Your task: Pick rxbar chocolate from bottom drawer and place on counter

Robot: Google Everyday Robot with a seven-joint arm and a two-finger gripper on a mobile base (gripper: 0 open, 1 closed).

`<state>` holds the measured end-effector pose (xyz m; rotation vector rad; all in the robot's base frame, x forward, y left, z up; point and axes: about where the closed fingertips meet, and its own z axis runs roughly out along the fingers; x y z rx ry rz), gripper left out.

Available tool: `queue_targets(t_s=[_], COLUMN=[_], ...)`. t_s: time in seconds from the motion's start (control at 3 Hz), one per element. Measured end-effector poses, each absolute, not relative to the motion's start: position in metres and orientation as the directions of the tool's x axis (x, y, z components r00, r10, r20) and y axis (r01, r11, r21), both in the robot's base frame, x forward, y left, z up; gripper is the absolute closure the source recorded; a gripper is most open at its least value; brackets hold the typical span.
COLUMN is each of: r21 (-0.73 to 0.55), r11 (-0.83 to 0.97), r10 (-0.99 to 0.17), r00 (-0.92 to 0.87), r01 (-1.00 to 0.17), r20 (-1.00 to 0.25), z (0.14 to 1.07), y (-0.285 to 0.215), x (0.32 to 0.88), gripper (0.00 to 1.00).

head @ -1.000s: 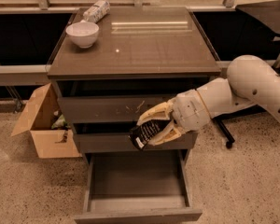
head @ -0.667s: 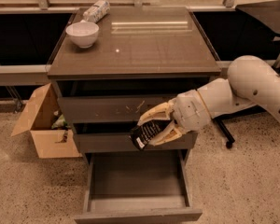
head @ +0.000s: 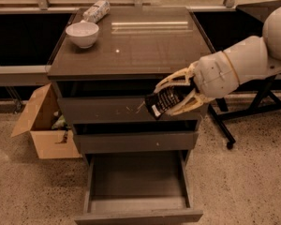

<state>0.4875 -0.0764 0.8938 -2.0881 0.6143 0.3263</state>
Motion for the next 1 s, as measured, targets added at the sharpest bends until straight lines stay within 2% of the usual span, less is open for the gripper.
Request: queue_targets(t_s=[0.33,1.0], r21=[-0.7,-0.711], r11=[-0.414,-0.408], r10=[-0.366,-0.363], r00=[0.811,0.817], r01=[-0.582,-0.572], r20=[-0.457,-0.449], z=[0.934,0.94], y=[-0.107,-0.106], x=[0.52,0.533], gripper=[1.0,1.0])
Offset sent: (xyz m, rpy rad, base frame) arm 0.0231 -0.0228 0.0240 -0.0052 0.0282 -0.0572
